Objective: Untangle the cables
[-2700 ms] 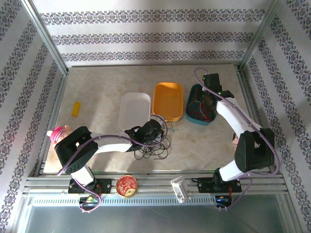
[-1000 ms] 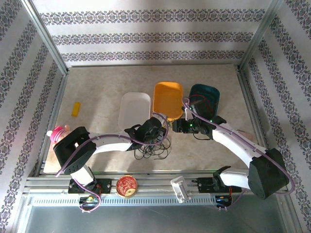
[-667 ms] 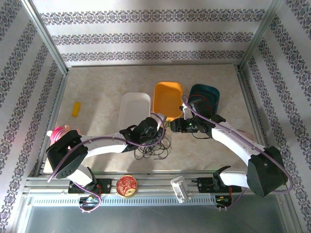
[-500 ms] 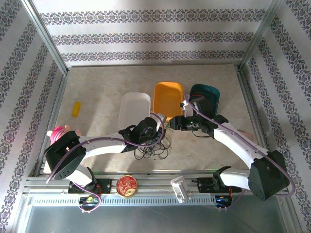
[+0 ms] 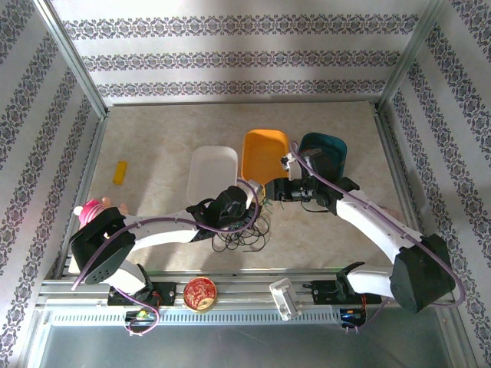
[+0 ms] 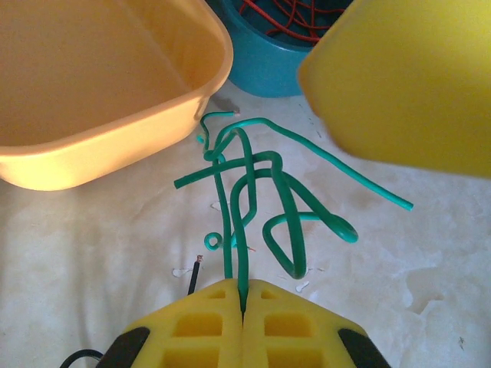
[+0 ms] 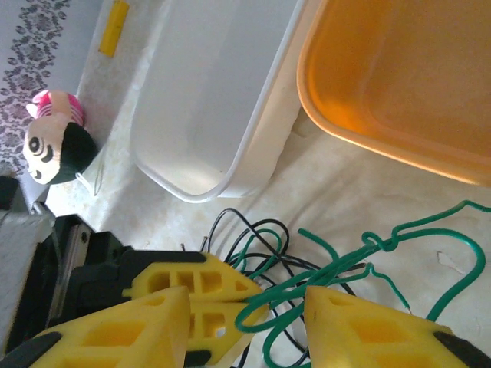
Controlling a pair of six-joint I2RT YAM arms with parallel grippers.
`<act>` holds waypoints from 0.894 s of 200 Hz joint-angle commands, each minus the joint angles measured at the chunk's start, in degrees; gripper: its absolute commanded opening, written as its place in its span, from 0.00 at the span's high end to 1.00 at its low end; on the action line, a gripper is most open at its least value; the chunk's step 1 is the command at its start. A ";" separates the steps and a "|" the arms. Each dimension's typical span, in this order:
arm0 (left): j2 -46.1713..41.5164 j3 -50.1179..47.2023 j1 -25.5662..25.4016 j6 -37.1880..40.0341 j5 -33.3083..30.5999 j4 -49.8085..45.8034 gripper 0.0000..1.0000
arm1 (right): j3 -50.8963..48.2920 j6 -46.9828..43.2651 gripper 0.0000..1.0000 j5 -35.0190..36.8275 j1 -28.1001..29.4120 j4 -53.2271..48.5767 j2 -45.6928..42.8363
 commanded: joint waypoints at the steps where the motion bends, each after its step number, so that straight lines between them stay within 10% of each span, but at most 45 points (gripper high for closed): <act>1: -1.72 -0.99 0.28 0.99 0.15 3.07 1.00 | 2.06 -0.80 0.55 2.95 1.61 -2.24 1.85; 71: -1.88 -1.58 0.28 0.55 -3.06 4.04 1.00 | 1.95 -1.17 0.55 13.82 5.45 -7.68 4.46; 141: -3.33 -2.65 0.28 0.56 -2.36 4.50 1.00 | -1.83 3.09 0.95 18.60 -1.47 -5.93 3.00; 179: -4.86 -3.86 0.28 1.10 1.41 6.01 1.00 | -3.00 3.14 1.00 17.89 -4.29 -4.66 2.90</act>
